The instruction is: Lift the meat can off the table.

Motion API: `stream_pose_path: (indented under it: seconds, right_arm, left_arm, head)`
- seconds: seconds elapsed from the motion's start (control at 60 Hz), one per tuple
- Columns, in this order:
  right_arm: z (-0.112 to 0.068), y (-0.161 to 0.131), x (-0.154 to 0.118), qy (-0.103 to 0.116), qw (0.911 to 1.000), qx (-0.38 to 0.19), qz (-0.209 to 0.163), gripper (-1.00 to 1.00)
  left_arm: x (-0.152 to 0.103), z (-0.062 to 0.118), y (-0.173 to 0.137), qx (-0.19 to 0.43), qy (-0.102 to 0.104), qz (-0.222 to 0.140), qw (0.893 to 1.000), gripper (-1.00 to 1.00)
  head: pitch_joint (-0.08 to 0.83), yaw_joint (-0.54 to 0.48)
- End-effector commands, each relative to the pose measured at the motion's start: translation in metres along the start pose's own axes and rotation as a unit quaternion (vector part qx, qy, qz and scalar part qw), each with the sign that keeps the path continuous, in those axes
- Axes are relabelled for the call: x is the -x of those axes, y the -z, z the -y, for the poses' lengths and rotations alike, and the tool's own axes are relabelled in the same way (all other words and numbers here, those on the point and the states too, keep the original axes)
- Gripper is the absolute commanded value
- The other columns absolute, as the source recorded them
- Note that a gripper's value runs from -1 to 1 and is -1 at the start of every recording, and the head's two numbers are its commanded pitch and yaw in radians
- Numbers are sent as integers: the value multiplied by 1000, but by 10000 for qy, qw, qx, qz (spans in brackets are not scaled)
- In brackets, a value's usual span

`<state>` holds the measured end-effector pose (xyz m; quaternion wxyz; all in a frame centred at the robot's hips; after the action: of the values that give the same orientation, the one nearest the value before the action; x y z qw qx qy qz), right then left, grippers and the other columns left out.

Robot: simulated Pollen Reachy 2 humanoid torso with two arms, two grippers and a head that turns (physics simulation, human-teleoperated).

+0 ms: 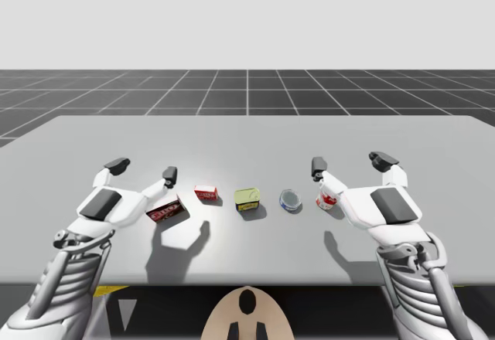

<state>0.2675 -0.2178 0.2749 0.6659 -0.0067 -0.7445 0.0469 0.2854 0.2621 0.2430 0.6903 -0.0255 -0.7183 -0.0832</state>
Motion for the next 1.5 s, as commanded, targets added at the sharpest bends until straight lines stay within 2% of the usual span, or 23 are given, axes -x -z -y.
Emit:
stream_pose_path:
  seconds: [0.017,0.083,0.15,0.183,0.2,0.317,0.35,0.5,0.583,0.633,0.7,0.767,0.817,0.933,1.033,1.117,1.267,1.5]
  right_arm:
    - [-1,0,0,43,10000,0,-13,-1000]
    - [-1,0,0,53,10000,5,-12,-1000]
    - [-1,0,1,50,10000,7,-25,-1000]
    - [-1,0,1,52,10000,11,-31,-1000]
    - [-1,1,2,43,10000,19,-43,-1000]
    - [-1,2,4,22,10000,35,-62,-1000]
    - [-1,2,3,23,10000,37,-59,-1000]
    - [0,3,4,24,10000,31,-64,-1000]
    - [0,3,4,20,10000,26,-70,-1000]
    - [0,3,4,25,10000,24,-71,-1000]
    - [1,3,5,23,10000,24,-76,-1000]
    - [1,3,5,24,10000,25,-76,-1000]
    - [1,3,5,24,10000,25,-78,-1000]
    - [1,3,5,24,10000,26,-77,-1000]
    - [1,3,5,27,10000,27,-79,-1000]
    - [2,3,5,30,10000,26,-76,-1000]
    - [2,4,5,31,10000,26,-83,-1000]
    - [2,3,5,42,10000,21,-77,-1000]
  left_arm:
    - [-1,9,-3,102,15,11,9999,-1000]
    - [-2,14,-4,195,-53,25,9998,-1000]
    - [-5,21,-3,474,-294,-57,9984,-1000]
    - [-6,22,-2,555,-318,-97,9979,-1000]
    - [-7,24,0,748,-426,-202,9961,-1000]
    - [-16,27,3,1137,-483,-378,9916,-1000]
    - [-19,28,4,1289,-401,-410,9900,-1000]
    - [-23,36,11,1921,-279,-740,9782,-1000]
    - [-17,46,20,2464,-141,-1035,9635,-1000]
    - [-15,49,23,2633,-21,-1086,9586,-1000]
    - [-10,55,32,3070,90,-1253,9434,-1000]
    - [-7,59,36,3326,80,-1357,9332,-1000]
    - [-4,63,39,3498,169,-1408,9260,-1000]
    - [0,69,45,4005,134,-1589,9023,-1000]
    - [4,73,53,4232,131,-1676,8903,-1000]
    - [7,76,59,4371,112,-1716,8828,-1000]
    - [17,89,70,4508,216,-1840,8732,-1000]
    - [31,104,84,4533,332,-2004,8679,-1000]
  head:
    - [667,14]
    - [667,16]
    - [660,18]
    - [659,18]
    - [657,18]
    - [649,27]
    - [648,31]
    - [649,35]
    - [649,32]
    - [650,31]
    - [654,30]
    - [657,29]
    - [659,29]
    - [662,30]
    - [663,30]
    - [663,30]
    - [665,26]
    - [669,20]
